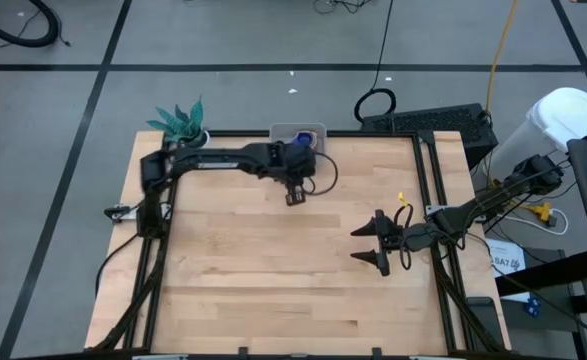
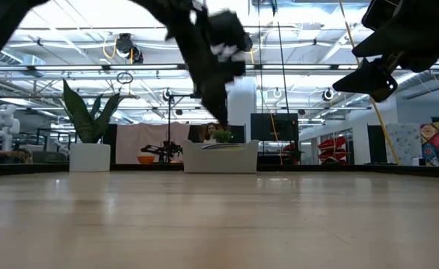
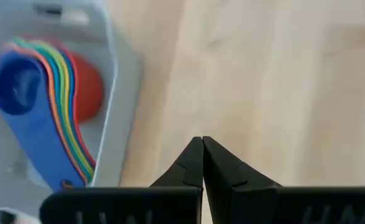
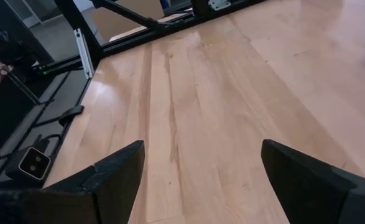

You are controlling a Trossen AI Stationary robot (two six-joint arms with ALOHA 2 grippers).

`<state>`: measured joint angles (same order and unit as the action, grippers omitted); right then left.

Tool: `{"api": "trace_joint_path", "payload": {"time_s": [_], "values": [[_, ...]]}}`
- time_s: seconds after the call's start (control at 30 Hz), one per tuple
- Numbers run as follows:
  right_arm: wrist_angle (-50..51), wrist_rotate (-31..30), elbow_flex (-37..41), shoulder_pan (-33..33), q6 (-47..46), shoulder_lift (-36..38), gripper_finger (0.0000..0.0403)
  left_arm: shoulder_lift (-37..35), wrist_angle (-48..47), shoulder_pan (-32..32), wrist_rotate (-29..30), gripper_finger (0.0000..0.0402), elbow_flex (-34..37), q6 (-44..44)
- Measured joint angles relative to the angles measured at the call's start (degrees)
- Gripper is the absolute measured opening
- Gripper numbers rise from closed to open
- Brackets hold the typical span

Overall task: Nest measuring cups in basket
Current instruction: Return to Home Position

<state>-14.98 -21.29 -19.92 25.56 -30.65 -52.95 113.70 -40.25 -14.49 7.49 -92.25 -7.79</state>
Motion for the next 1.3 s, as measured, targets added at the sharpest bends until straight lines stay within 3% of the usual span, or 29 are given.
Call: {"api": "trace_joint_path", "payload": {"time_s": [0.1,0.23,0.37,0.57,0.7,0.8,0.97,1.17,1.3], "values": [[0.02,-0.4,0.0,0.02,1.8,0.42,0.0312,-4.81,-0.64,3.7,1.4,0.0003,0.0,-0.17],[0.86,-6.71,-0.99,1.52,7.39,4.82,0.0285,-11.91,-1.01,8.2,4.74,0.0004,0.0,0.62],[12.83,-9.61,-6.5,2.88,13.47,12.76,0.0234,-20.49,-1.66,12.19,8.5,0.0003,2.85,3.13],[44.03,-19.32,-18.19,6.3,11.9,19.71,0.0154,-37.32,6.64,19.33,17.34,0.0003,21.12,10.68],[52.27,-26.16,-22.15,9.05,12.95,20.25,0.0061,-49.51,19.11,25.03,19.62,0.0003,37.01,12.66],[53.54,-30.34,-22.3,10.25,15.36,21.08,0.001,-57.3,27.04,27.96,19.66,0.0002,47.06,12.01],[58.21,-32.66,-22.1,10.58,11.33,24.87,0.0004,-66.64,33.9,30.28,19.7,0.0002,58.83,12.39],[53.02,-29.76,-16.17,10.55,14.08,35.96,0.0,-72.6,45.72,28.99,19.03,0.0001,70.42,9.9],[44.61,-26.17,-9.27,10.45,18.6,46.85,0.0,-74.15,56.51,25.66,13.01,0.0002,77.16,8.77]]}}
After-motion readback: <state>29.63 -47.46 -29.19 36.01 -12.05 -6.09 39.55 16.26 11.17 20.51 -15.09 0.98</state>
